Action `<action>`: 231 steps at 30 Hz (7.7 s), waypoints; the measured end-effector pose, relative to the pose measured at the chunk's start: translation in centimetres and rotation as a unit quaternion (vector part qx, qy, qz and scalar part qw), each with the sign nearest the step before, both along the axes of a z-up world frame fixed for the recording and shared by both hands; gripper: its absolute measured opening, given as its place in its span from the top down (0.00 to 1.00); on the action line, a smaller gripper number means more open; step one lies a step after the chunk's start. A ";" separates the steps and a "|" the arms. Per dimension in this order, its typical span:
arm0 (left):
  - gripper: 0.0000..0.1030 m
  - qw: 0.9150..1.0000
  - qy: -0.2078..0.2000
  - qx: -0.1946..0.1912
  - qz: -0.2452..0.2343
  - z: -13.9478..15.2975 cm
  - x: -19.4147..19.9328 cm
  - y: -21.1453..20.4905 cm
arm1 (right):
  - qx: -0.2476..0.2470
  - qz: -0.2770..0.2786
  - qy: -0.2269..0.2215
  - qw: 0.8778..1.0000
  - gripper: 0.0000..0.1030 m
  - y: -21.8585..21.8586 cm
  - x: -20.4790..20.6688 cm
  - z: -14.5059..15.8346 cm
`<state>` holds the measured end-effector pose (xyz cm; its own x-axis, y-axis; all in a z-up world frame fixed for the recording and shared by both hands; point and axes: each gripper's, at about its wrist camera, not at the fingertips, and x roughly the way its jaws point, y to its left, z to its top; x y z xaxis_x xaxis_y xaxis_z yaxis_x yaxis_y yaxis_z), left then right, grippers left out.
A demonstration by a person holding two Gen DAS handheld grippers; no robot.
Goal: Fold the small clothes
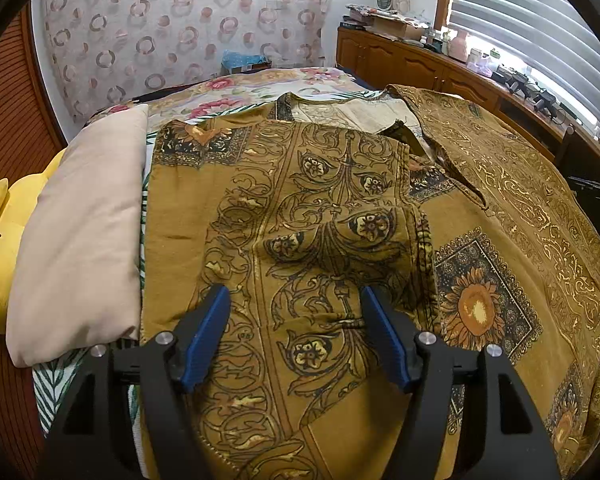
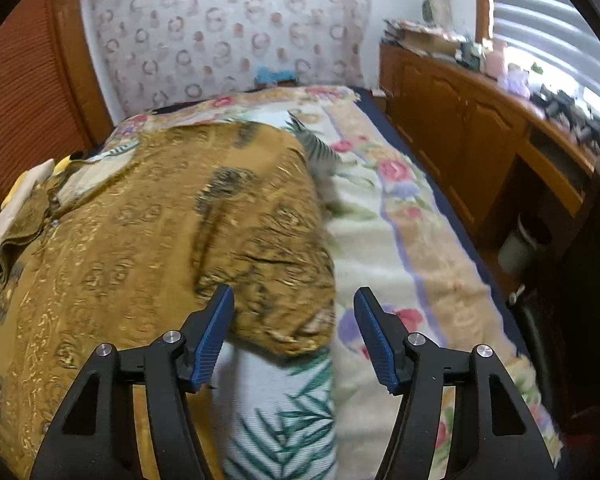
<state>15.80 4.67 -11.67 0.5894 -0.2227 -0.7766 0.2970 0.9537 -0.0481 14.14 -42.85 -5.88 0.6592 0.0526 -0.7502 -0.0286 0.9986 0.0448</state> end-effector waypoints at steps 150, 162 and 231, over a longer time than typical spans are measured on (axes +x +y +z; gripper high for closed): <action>0.34 0.997 -0.034 -0.017 0.064 4.5 6.1 2.3 | -0.036 0.094 0.020 0.995 0.58 6.6 15.3 -1.8; 0.45 1.000 0.017 -0.010 0.025 2.1 13.0 1.3 | -0.029 0.095 0.022 0.995 0.56 6.4 15.5 -1.7; 0.70 0.993 -0.005 -0.016 0.116 2.4 13.4 11.1 | -0.020 0.120 0.043 0.992 0.55 5.8 18.1 -1.4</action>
<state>29.20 15.73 -9.24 0.6350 -0.1052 -0.7653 0.0705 0.9944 -0.0782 32.28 -37.05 -7.26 0.5642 0.1693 -0.8081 -0.2630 0.9646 0.0186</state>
